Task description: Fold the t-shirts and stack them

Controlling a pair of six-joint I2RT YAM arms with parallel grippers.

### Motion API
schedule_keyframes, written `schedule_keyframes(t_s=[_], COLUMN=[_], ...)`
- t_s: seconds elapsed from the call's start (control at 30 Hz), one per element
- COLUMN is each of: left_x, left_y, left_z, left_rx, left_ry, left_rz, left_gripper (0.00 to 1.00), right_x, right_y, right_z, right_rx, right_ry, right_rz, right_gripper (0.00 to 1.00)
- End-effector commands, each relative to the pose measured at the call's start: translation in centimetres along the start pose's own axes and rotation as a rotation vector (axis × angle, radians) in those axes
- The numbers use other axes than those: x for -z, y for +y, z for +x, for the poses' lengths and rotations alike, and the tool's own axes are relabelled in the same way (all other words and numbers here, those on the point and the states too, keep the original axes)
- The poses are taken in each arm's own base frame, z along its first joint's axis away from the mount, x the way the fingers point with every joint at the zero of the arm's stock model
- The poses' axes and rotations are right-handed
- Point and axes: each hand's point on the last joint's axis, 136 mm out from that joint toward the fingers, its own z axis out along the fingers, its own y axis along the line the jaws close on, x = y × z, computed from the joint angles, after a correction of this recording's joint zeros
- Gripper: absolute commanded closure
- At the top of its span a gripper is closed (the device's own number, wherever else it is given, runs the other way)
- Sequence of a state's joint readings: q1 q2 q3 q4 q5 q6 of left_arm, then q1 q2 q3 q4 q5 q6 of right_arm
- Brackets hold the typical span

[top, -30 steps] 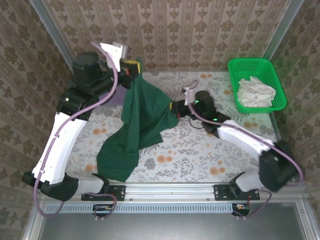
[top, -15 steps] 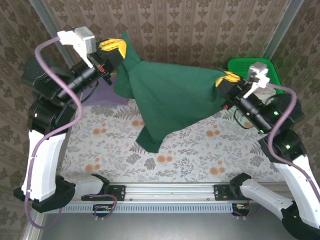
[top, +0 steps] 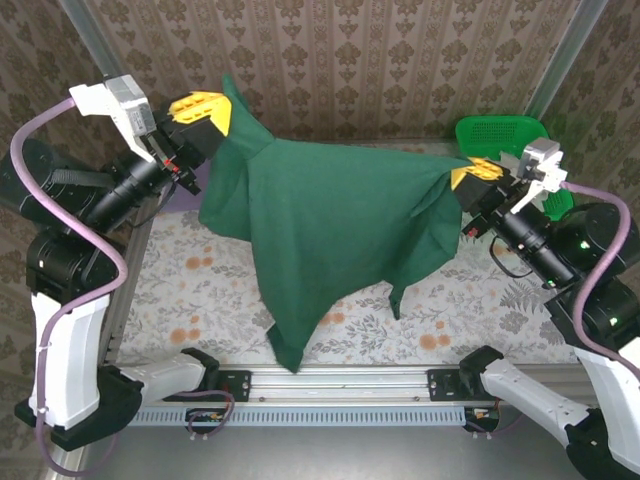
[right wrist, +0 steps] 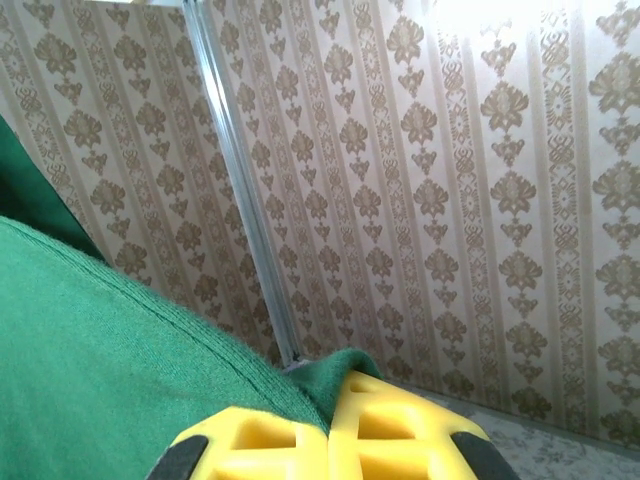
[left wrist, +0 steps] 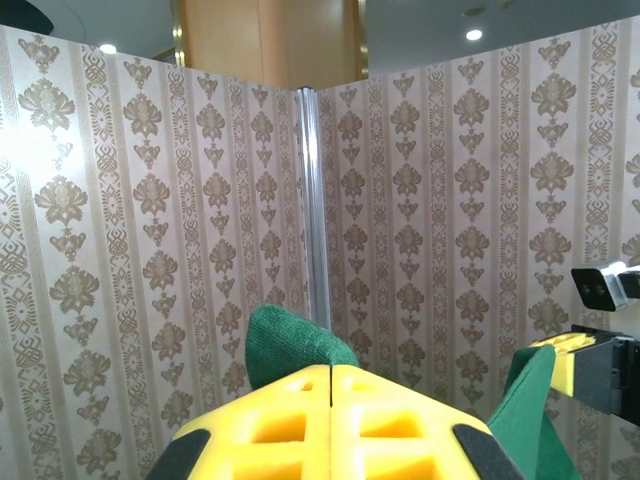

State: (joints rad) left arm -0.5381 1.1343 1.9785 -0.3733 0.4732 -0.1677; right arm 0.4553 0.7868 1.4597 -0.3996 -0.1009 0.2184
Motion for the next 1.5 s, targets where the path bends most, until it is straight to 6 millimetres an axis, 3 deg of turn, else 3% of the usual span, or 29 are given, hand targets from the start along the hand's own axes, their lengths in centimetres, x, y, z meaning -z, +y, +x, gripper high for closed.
schedule_keyframes(t_s=[0.0,0.1,0.23,0.33,0.37,0.43,0.47,0.5,0.53,0.57,0.6,0.67,0.73,0.83,0.93,1.07,1.23,1.4,1.47], left_x=[-0.9,-3.7,-7.4,-9.9,-10.1,-9.9,-9.2,-8.4,-7.2,-6.1,-4.9,-2.6,-0.3,2.7,5.3,9.1,16.0,21.5,23.2], left_y=[1.5,6.1,15.9,23.5,25.5,30.6,32.1,33.3,34.0,34.4,34.4,34.2,33.6,32.4,29.9,26.0,21.6,18.9,17.5], left_z=[-0.9,3.8,13.0,21.6,23.5,29.8,32.0,33.4,35.1,36.1,37.1,38.4,39.8,42.2,46.2,49.8,51.1,50.8,51.2], left_rx=[0.012,0.059,0.207,0.328,0.348,0.363,0.366,0.375,0.39,0.397,0.394,0.378,0.385,0.445,0.546,0.64,0.7,0.712,0.724], left_ry=[-0.032,0.093,0.266,0.425,0.46,0.579,0.627,0.652,0.689,0.721,0.762,0.827,0.871,0.888,0.957,0.997,0.985,0.987,1.003], left_rz=[-0.063,-0.189,-0.356,-0.474,-0.53,-0.69,-0.754,-0.809,-0.859,-0.901,-0.935,-0.998,-1.04,-1.079,-1.063,-1.093,-1.229,-1.343,-1.354], left_gripper=[1.0,1.0,1.0,1.0,0.91,0.53,0.42,0.33,0.27,0.25,0.25,0.24,0.25,0.25,0.24,0.25,0.26,0.29,0.28], right_x=[-0.2,-3.2,-9.3,-13.6,-14.5,-16.4,-16.8,-17.0,-16.6,-16.3,-16.0,-14.7,-13.8,-12.3,-9.8,-5.5,1.5,5.1,6.3], right_y=[-1.8,-4.0,-9.2,-14.2,-15.9,-20.2,-21.8,-23.4,-24.6,-25.4,-25.9,-26.7,-25.7,-23.2,-22.2,-21.3,-21.2,-20.3,-19.8], right_z=[-0.4,2.9,9.8,15.5,17.0,21.6,22.9,23.9,25.1,25.4,25.8,26.0,26.1,28.6,33.1,39.6,42.5,43.2,43.4], right_rx=[0.023,0.063,0.134,0.118,0.117,0.093,0.067,0.04,0.013,-0.003,-0.017,-0.051,-0.114,-0.221,-0.322,-0.436,-0.426,-0.475,-0.486], right_ry=[0.022,0.147,0.348,0.474,0.505,0.615,0.658,0.691,0.732,0.745,0.758,0.753,0.71,0.687,0.731,0.825,0.89,0.91,0.924], right_rz=[0.116,0.201,0.364,0.446,0.48,0.563,0.595,0.632,0.663,0.686,0.702,0.736,0.697,0.593,0.58,0.605,0.752,0.819,0.827], right_gripper=[1.0,1.0,1.0,1.0,1.0,1.0,1.0,0.93,0.78,0.59,0.5,0.43,0.38,0.35,0.35,0.32,0.27,0.28,0.2])
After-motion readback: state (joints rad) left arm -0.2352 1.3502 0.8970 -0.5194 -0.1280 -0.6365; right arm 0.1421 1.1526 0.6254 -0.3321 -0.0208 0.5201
